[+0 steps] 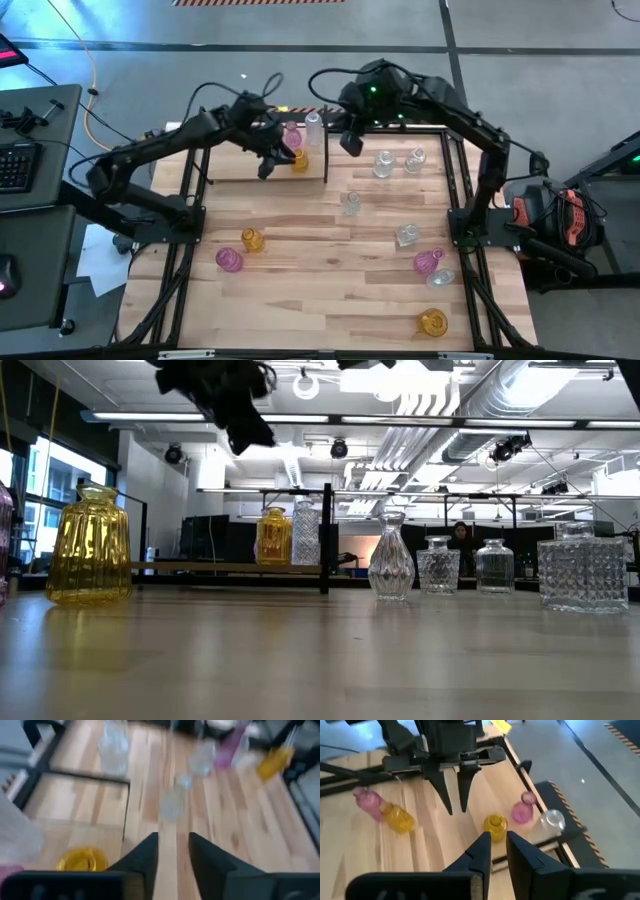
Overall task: Sort vases onto shelf
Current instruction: Put the yellow vase in the top left corner of the shelf
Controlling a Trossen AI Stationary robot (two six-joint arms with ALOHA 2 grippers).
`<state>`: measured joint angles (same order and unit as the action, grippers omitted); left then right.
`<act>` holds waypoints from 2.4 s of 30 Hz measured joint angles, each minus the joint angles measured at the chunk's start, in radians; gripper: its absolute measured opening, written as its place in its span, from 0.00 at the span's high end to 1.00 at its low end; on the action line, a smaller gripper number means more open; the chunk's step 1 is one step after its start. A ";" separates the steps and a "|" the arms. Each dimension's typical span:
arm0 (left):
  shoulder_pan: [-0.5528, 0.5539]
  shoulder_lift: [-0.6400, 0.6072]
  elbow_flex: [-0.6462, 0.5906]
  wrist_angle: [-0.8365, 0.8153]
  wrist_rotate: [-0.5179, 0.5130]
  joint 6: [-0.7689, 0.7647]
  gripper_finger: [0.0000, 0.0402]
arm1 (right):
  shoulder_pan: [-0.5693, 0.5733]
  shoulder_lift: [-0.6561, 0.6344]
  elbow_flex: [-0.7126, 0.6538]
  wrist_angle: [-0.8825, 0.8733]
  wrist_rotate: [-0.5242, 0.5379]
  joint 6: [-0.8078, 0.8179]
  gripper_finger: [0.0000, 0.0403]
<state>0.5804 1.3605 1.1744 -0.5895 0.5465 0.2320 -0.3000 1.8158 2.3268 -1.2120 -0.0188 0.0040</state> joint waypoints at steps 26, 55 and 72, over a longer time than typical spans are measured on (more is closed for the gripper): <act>-0.078 0.302 0.225 -0.289 -0.450 0.288 0.52 | 0.015 -0.013 -0.001 -0.119 0.024 -0.057 0.90; -0.078 0.361 0.226 -0.268 -0.480 0.281 0.52 | 0.015 -0.013 -0.001 -0.128 0.022 -0.064 0.90; 0.013 0.321 0.221 -0.436 -0.526 0.266 0.52 | 0.015 -0.013 -0.001 -0.131 0.017 -0.064 0.90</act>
<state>0.5931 1.6811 1.3954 -1.0257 0.0206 0.4980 -0.2852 1.8027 2.3260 -1.3426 -0.0021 -0.0605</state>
